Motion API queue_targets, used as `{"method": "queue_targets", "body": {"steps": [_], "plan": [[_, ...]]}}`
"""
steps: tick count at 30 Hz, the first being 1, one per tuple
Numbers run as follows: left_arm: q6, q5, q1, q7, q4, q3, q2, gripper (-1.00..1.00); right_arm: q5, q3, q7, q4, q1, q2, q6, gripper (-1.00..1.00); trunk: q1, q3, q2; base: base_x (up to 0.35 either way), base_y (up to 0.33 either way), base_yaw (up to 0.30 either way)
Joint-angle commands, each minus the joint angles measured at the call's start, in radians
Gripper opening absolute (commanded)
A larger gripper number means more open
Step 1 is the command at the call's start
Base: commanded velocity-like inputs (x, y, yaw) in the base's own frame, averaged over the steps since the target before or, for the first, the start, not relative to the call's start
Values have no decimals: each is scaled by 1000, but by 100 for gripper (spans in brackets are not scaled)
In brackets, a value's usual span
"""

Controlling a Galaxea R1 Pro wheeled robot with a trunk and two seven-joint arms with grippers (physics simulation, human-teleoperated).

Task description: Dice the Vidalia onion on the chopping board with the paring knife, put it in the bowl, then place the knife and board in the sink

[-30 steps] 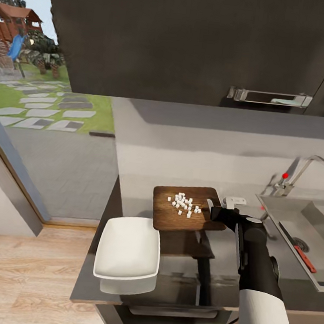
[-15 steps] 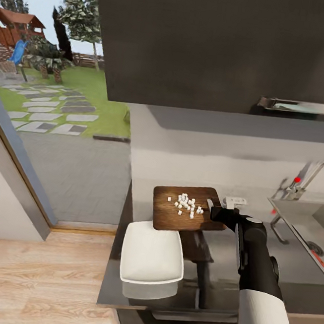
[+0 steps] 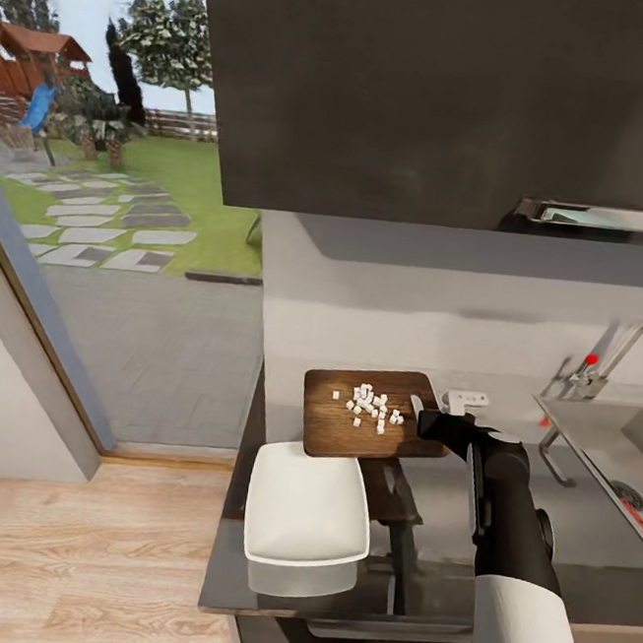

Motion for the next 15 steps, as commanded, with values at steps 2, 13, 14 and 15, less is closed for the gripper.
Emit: {"method": "queue_targets", "body": {"steps": [2, 13, 14, 15], "plan": [[-1, 10, 0, 3, -3, -9, 1, 100, 9, -3, 11, -1, -1, 1, 2, -100, 1, -2, -2, 0, 0, 0], [1, 10, -1, 2, 1, -9, 6, 100, 0, 11, 11, -23, -1, 28, 28, -100, 1, -2, -2, 0, 0, 0], [0, 11, -1, 2, 6, -9, 6, 100, 1, 17, 16, -23, -1, 33, 25, -100, 1, -2, -2, 0, 0, 0], [0, 10, -1, 2, 12, -9, 6, 100, 2, 21, 21, -23, -1, 39, 24, -100, 1, -2, -2, 0, 0, 0]]}}
